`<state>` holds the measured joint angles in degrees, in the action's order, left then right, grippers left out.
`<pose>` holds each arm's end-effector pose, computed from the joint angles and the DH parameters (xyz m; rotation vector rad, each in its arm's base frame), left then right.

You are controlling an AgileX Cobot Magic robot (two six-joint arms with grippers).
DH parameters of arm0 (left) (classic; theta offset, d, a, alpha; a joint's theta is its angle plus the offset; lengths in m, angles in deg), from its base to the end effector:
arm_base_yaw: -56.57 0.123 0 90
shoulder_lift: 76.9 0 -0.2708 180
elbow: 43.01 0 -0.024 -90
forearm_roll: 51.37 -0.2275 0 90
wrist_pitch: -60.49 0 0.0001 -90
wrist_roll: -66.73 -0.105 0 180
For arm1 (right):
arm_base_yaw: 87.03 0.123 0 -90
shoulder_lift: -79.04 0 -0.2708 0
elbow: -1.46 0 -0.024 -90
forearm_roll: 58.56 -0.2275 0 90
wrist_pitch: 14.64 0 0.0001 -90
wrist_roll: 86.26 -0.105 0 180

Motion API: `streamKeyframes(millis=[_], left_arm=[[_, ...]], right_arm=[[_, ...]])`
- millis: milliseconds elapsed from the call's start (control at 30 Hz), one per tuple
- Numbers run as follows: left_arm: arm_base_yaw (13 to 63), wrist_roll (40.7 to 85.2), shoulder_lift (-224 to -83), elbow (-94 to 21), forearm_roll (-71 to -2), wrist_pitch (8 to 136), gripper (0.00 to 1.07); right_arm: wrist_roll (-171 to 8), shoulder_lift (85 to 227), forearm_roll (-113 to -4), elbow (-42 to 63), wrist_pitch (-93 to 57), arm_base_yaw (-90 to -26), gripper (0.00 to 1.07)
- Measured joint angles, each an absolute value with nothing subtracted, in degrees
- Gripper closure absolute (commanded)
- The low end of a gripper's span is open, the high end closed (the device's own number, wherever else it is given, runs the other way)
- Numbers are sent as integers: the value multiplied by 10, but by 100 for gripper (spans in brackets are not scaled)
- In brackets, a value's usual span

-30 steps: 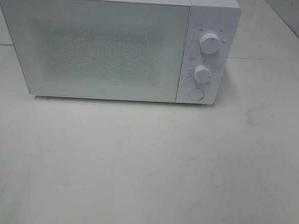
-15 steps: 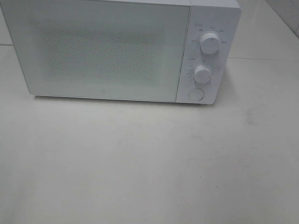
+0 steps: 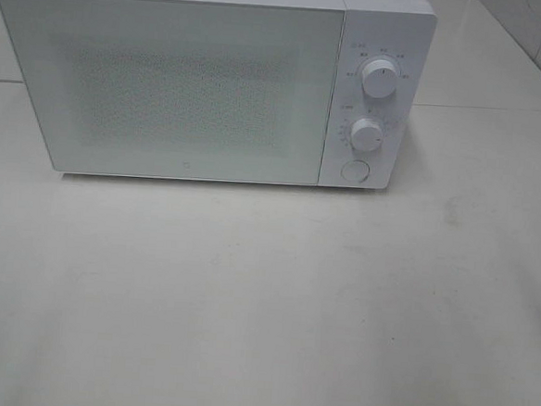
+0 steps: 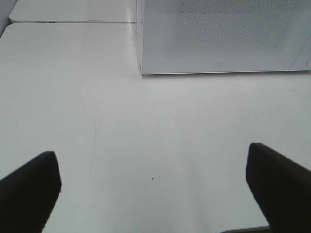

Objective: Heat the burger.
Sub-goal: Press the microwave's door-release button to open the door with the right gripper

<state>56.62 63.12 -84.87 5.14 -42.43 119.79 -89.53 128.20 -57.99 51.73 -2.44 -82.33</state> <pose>0.0015 -0.0140 0.2630 0.0675 2.0067 -0.1450 0.1484 0.0120 0.2755 -0.0324 1.9489 0.0835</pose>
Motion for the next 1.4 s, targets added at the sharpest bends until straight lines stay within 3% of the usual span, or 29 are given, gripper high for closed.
streamKeyframes(millis=[733, 967, 1200, 1400], left_arm=[[566, 631, -849, 51, -424, 1198, 9], [566, 631, -849, 51, -424, 1198, 9], [566, 631, -849, 51, -424, 1198, 9], [566, 631, -849, 51, -424, 1198, 9]], right_arm=[[-912, 1546, -580, 537, -397, -815, 31], [-826, 1650, -678, 586, -613, -736, 31], [-750, 1736, -822, 591, -721, -641, 31], [-740, 1801, -876, 590, -794, -571, 31]])
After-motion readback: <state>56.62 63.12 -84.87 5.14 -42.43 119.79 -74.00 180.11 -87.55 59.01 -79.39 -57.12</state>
